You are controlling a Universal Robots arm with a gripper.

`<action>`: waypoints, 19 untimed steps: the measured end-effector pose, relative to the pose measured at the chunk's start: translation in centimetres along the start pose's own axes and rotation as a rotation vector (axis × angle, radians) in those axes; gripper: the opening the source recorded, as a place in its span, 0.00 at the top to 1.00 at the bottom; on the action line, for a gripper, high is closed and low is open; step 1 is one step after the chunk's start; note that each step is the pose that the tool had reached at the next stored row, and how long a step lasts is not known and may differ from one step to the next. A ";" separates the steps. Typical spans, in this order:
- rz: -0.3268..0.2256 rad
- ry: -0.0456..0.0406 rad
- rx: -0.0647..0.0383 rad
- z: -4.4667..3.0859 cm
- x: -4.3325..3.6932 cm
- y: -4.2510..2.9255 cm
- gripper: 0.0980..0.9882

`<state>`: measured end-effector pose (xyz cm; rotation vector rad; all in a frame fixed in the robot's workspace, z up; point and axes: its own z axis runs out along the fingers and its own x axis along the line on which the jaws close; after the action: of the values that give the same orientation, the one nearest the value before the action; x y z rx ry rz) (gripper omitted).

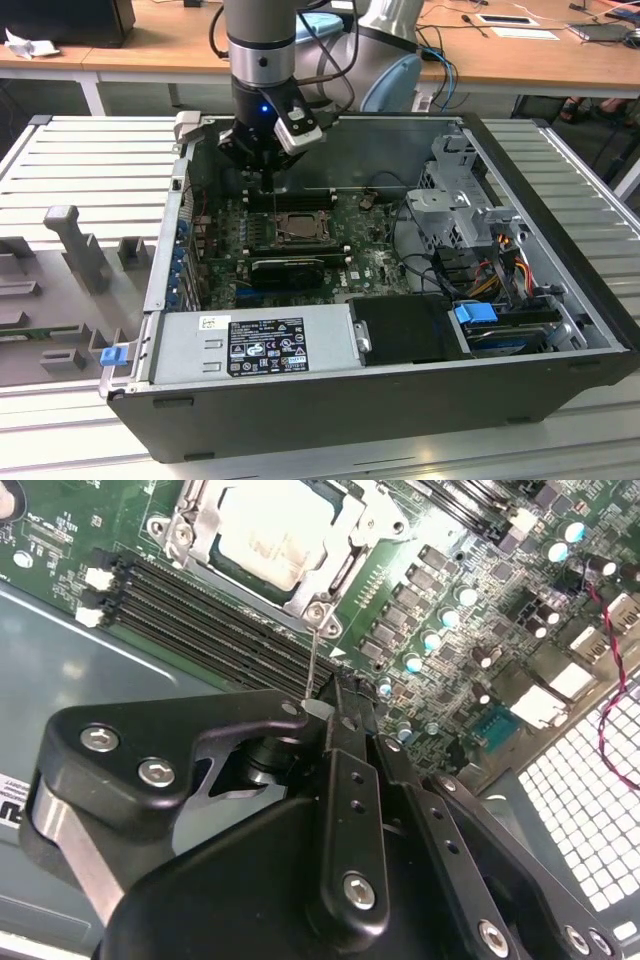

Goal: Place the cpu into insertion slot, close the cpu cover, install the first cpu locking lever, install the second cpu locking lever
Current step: 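Install the first cpu locking lever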

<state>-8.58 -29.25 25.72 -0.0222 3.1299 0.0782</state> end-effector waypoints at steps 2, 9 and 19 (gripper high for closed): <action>0.000 0.0001 0.000 0.00 -0.04 0.00 0.99; 0.000 -0.0001 0.000 0.02 -0.16 0.00 0.99; 0.000 0.0000 0.000 0.22 -0.63 -0.02 0.99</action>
<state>-7.94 -29.25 25.50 -0.0223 3.1300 0.0781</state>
